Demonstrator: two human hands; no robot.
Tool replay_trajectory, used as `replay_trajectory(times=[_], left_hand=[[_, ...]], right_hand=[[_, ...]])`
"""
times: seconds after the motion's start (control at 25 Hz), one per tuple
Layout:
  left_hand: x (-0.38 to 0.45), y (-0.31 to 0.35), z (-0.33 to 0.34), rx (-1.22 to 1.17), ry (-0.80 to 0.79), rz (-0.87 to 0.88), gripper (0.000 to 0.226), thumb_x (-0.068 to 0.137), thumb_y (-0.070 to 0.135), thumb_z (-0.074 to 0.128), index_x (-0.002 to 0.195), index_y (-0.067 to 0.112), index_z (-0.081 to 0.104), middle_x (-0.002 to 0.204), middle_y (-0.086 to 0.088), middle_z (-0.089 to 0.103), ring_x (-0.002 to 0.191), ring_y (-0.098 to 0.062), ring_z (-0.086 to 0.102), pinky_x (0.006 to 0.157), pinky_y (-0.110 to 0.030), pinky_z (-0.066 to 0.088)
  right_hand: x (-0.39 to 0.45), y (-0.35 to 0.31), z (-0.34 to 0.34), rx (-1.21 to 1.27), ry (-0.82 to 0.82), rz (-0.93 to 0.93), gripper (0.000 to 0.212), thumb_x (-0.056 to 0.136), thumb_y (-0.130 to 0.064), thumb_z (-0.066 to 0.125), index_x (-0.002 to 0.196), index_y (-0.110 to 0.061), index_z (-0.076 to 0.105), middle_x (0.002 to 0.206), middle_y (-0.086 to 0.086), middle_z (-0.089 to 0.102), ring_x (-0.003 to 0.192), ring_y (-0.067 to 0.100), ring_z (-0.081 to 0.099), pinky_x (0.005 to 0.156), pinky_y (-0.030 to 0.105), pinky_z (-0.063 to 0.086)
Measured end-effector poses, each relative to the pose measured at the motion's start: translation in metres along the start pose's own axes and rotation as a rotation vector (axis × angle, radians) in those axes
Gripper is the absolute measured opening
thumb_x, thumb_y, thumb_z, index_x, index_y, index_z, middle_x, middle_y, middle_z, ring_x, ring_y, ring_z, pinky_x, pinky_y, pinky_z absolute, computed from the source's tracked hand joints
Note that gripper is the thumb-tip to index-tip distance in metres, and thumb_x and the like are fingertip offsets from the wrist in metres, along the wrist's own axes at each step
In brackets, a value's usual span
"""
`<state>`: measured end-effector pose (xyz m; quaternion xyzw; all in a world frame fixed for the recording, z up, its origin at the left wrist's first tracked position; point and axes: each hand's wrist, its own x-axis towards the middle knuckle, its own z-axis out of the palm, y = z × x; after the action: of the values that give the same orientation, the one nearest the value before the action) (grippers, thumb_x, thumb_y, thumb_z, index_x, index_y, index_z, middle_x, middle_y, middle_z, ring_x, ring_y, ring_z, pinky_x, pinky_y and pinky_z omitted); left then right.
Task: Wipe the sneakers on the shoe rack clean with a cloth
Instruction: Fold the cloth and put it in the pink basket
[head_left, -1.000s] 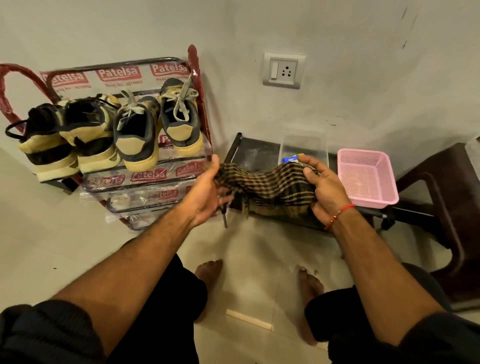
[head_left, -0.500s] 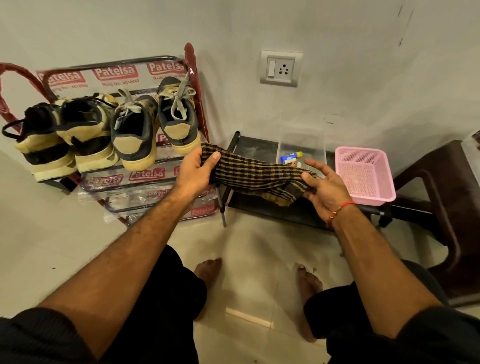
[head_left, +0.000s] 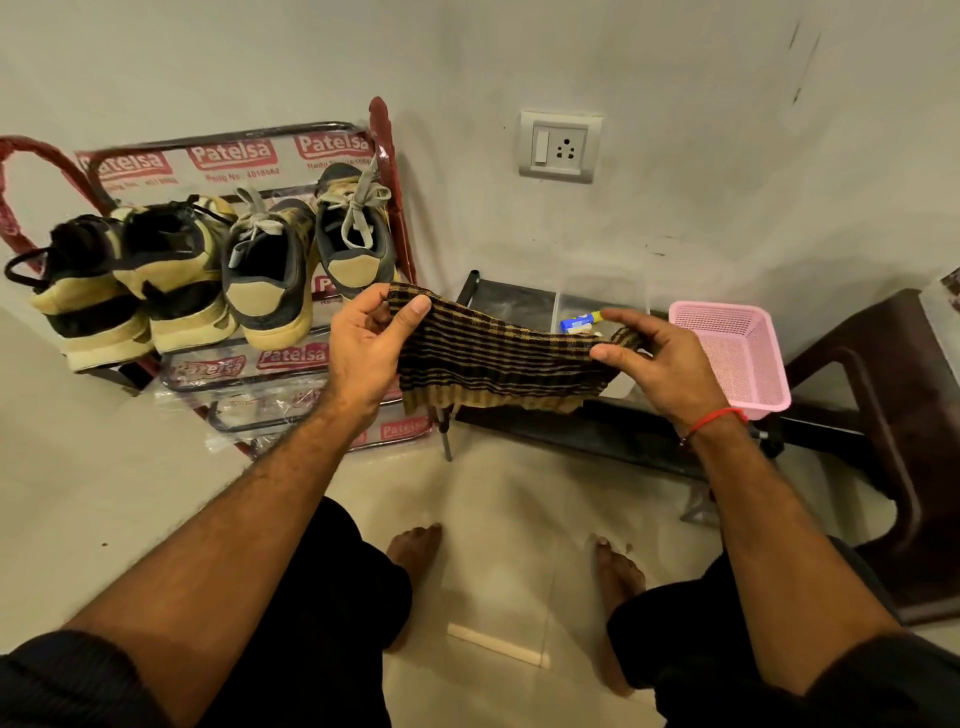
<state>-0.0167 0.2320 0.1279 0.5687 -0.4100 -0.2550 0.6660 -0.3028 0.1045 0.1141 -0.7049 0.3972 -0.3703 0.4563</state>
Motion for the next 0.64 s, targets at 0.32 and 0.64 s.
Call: replay_trajectory(times=[0.32,0.64], left_hand=[[-0.008,-0.013,0.020,0.123,0.065,-0.313,0.015,0.100,0.019,0.063,0.112,0.017,0.072,0.100,-0.001,0.079,0.099,-0.016,0.075,0.094,-0.044,0.059],[-0.041,-0.018,0.070,0.138,-0.262,-0.084,0.053,0.089,0.017,0.078,0.136,0.020,0.054,0.127,0.002,0.069,0.119,-0.011,0.065,0.103,-0.033,0.053]], right_hand=[[0.001,0.009,0.024,-0.069,0.170,0.300,0.036,0.088,-0.039,0.070,0.069,-0.010,0.064,0.074,0.008,0.065,0.077,0.018,0.062,0.082,0.048,0.055],[-0.017,-0.037,0.063,0.598,-0.113,0.289,0.045,0.097,-0.046,0.051,0.118,-0.010,0.066,0.115,0.014,0.071,0.109,0.026,0.068,0.097,0.041,0.054]])
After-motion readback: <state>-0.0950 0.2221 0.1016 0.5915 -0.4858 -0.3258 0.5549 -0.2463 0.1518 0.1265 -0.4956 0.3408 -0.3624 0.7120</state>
